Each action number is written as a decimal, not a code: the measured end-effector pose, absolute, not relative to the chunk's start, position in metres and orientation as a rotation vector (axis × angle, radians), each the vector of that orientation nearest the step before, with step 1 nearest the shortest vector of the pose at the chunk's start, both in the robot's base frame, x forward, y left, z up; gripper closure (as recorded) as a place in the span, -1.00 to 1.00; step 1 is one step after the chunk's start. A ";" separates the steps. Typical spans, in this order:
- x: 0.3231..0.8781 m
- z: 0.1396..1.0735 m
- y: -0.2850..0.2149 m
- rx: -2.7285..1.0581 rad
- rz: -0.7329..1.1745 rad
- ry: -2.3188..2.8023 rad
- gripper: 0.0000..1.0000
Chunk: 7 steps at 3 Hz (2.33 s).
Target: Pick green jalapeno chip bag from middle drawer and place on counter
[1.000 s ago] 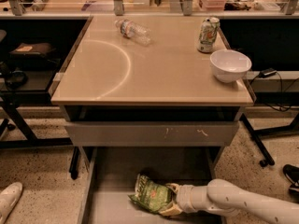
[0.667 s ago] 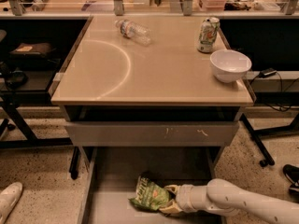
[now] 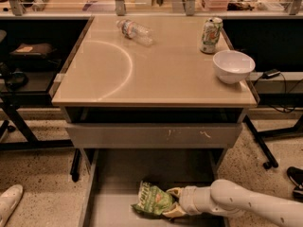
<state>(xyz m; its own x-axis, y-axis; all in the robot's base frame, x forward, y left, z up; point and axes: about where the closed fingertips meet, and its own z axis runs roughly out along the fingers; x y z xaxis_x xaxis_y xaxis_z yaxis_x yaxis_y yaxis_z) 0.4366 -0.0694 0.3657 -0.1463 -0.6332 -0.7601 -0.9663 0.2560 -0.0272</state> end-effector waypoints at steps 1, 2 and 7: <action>0.425 0.408 -0.070 -1.496 0.610 1.825 1.00; 0.414 0.472 -0.072 -1.558 0.531 1.765 1.00; 0.427 0.691 -0.089 -1.701 0.248 1.646 1.00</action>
Offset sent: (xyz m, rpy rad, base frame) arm -0.0324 -0.0119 0.1996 -0.1223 -0.2326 0.1099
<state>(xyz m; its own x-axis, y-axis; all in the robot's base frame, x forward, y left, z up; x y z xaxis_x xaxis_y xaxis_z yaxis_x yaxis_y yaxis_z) 0.4267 -0.0890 0.6908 0.1571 -0.7800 -0.6058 -0.9239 0.1006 -0.3691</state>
